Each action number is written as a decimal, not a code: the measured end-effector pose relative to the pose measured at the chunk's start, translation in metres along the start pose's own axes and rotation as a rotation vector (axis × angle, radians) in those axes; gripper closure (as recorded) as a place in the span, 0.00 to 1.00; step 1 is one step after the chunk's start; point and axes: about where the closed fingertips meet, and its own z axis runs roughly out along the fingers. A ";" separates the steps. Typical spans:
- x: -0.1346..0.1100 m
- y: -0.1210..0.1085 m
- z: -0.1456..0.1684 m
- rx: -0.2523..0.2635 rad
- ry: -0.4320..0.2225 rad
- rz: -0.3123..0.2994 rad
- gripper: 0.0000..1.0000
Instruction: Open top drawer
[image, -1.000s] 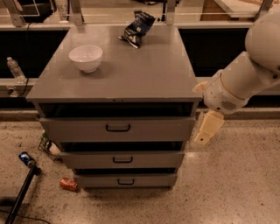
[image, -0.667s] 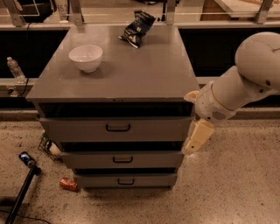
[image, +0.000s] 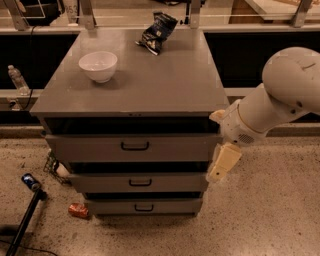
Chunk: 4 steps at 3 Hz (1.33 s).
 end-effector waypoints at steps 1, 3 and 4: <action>0.006 0.003 0.012 -0.004 0.025 -0.023 0.00; 0.005 0.002 0.029 0.001 -0.037 -0.059 0.00; 0.000 -0.009 0.062 -0.015 -0.083 -0.068 0.00</action>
Offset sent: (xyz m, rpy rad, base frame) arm 0.0025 -0.0031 -0.0225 0.0194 -0.0464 0.0532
